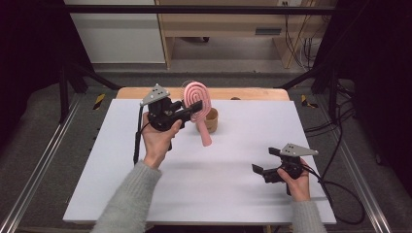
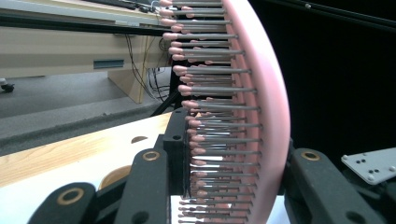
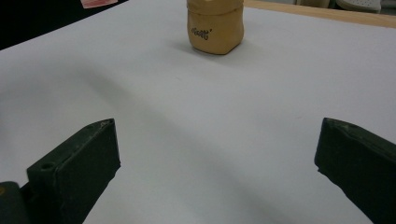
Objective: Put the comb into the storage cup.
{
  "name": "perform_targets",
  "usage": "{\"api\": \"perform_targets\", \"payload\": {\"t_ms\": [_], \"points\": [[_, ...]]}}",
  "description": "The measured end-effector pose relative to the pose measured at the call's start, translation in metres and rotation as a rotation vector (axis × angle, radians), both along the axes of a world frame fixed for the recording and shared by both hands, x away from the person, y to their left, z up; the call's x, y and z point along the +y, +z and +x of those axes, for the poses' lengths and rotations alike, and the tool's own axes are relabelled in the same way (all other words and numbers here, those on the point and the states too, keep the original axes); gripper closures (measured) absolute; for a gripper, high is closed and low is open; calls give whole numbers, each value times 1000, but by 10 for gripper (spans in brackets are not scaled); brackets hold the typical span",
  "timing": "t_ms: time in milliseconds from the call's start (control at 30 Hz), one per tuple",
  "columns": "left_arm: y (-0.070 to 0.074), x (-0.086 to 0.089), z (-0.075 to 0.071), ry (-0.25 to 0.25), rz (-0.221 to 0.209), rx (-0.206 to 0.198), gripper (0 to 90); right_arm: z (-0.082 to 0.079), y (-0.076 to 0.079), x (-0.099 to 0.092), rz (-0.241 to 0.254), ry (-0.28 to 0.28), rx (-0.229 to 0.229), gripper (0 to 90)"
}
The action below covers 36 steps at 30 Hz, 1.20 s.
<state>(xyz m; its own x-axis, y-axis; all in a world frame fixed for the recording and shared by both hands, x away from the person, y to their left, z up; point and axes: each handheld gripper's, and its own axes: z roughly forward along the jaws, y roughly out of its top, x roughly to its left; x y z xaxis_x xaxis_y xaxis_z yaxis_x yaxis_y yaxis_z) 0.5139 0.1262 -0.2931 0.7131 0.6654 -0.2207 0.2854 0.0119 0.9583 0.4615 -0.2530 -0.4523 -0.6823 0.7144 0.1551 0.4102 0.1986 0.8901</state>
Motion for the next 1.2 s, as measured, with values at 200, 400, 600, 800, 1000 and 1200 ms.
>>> {"api": "perform_targets", "payload": {"t_ms": [200,400,600,800,1000,1200], "points": [[4,-2,10,16,-5,4,625,0,0,0,-1,2,-1,3],[9,-5,18,28,-9,0,625,-1,1,0,7,4,1,3],[11,-8,26,47,-23,7,624,-1,1,0,7,6,-2,3],[14,-11,32,56,-25,8,624,-1,1,0,7,8,1,3],[15,-13,38,64,-29,10,624,-1,1,0,6,9,0,3],[16,-16,45,72,-32,9,624,-1,0,0,5,12,1,3]]}}
